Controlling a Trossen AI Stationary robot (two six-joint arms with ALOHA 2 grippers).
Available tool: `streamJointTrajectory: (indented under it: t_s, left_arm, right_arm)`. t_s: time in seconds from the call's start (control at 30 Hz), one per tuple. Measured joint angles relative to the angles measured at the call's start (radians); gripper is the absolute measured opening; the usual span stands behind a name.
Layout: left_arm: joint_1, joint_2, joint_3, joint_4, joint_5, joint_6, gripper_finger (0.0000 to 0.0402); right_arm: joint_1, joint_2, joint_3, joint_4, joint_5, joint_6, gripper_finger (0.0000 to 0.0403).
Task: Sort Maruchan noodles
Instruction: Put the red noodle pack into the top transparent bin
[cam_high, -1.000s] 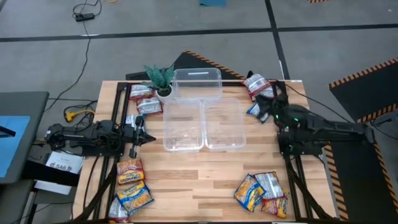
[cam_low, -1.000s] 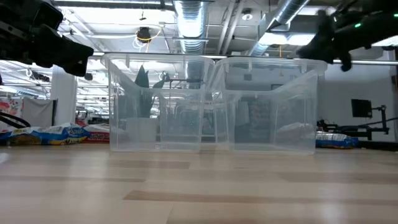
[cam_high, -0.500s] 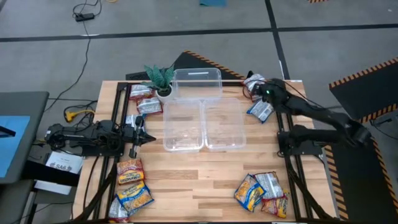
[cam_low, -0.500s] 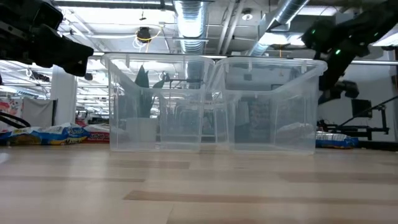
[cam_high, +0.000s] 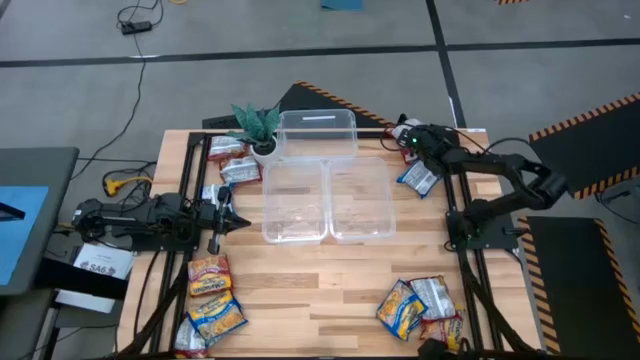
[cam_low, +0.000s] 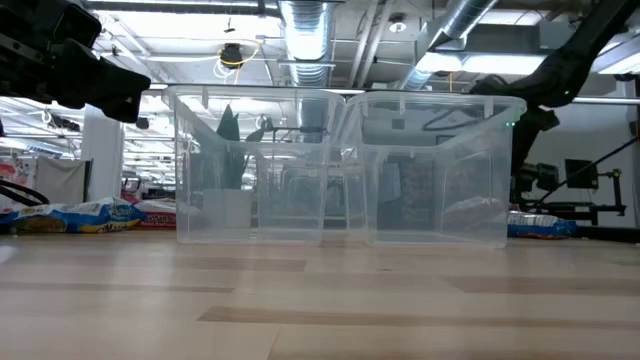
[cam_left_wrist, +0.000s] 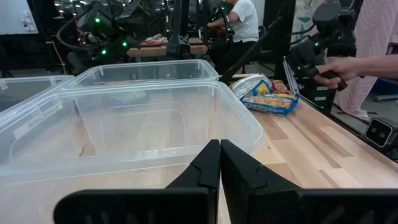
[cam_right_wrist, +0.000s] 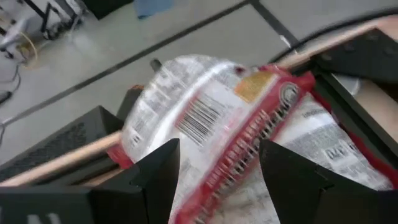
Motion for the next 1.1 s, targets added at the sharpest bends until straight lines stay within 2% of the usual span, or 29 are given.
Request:
streamJointTrajectory:
  t_s: [0.37,0.63,0.77,0.93,0.97,1.1]
  left_arm:
    - [0.000,0.000,0.000,0.000,0.000,0.000,0.0000]
    - [0.000,0.000,0.000,0.000,0.000,0.000,0.0000]
    - [0.000,0.000,0.000,0.000,0.000,0.000,0.0000]
    - [0.000,0.000,0.000,0.000,0.000,0.000,0.0000]
    - [0.000,0.000,0.000,0.000,0.000,0.000,0.0000]
    - [0.000,0.000,0.000,0.000,0.000,0.000,0.0000]
  right_arm:
    - [0.027,0.094,0.048,-0.035,0.030,0.016,0.0233]
    - [0.051,0.158,0.073,-0.046,0.078,0.072,0.0204]
    - [0.051,0.161,0.073,-0.053,0.078,0.058,0.0156]
    - [0.057,0.161,0.073,-0.062,0.077,0.034,0.0032]
    - [0.059,0.160,0.073,-0.061,0.078,0.013,0.0018]
    - [0.066,0.126,0.072,-0.069,0.078,-0.068,0.0011]
